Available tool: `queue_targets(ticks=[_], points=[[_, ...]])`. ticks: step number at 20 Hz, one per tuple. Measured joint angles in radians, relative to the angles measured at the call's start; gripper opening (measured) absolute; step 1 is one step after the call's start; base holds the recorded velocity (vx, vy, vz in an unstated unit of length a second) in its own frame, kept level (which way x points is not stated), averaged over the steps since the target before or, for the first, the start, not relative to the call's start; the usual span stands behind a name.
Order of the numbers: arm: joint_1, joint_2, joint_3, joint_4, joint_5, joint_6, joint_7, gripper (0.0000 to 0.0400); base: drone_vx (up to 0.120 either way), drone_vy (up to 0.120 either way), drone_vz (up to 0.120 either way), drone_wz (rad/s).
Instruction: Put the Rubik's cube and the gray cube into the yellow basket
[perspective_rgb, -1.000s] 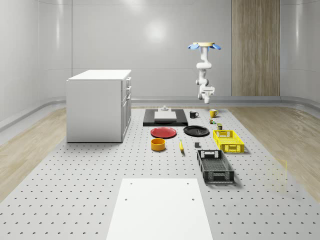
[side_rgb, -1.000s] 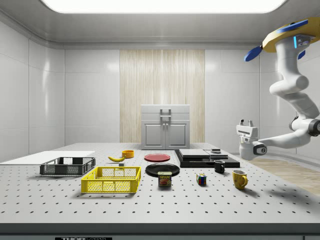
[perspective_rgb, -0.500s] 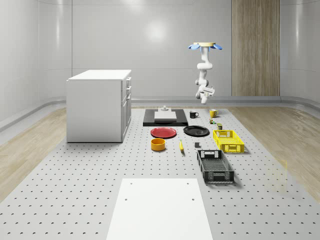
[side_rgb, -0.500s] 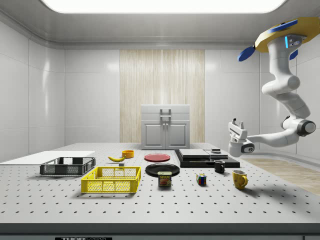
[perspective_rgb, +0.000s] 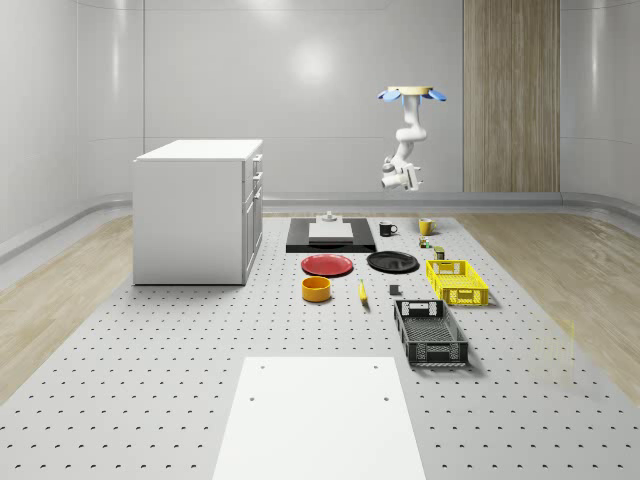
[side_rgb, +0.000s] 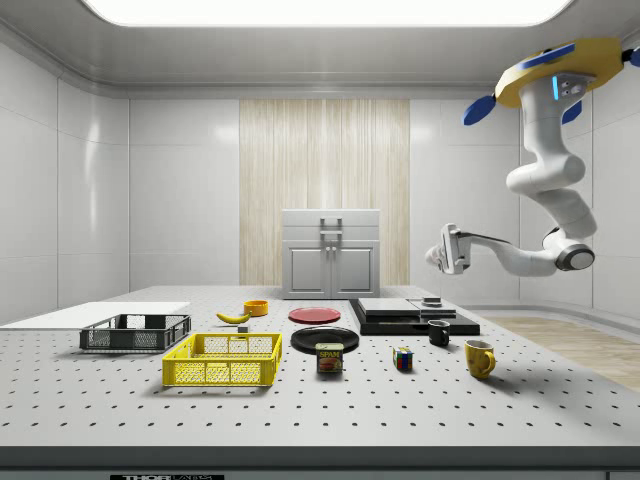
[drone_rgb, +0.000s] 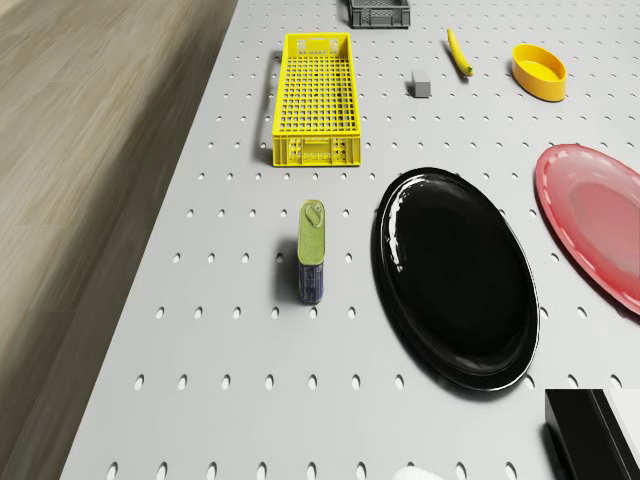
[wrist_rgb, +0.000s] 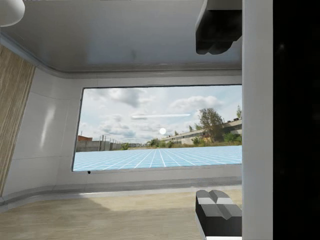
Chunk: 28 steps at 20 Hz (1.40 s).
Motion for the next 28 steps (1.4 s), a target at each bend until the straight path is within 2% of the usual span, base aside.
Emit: queue_targets(ticks=[2,5,9,13,17,24,28], points=[[-0.082,-0.029,0.120,-0.132,-0.228,-0.011,0.080,0.0400,0.120,0.000,-0.120,0.000],[-0.236,-0.072,0.268,-0.294,-0.523,-0.062,0.215,0.0400,0.120,0.000,-0.120,0.000],[-0.445,-0.123,0.401,-0.407,-0.768,-0.156,0.368,0.0400,0.120,0.000,-0.120,0.000],[-0.593,-0.167,0.476,-0.447,-0.878,-0.223,0.466,0.0400,0.120,0.000,-0.120,0.000],[-0.679,-0.203,0.518,-0.460,-0.919,-0.255,0.523,0.0400,0.120,-0.090,-0.120,0.000],[-0.750,-0.252,0.555,-0.464,-0.929,-0.259,0.572,0.0400,0.120,0.000,-0.120,0.000],[-0.770,-0.276,0.567,-0.463,-0.923,-0.247,0.588,0.0400,0.000,0.000,-0.120,0.000]])
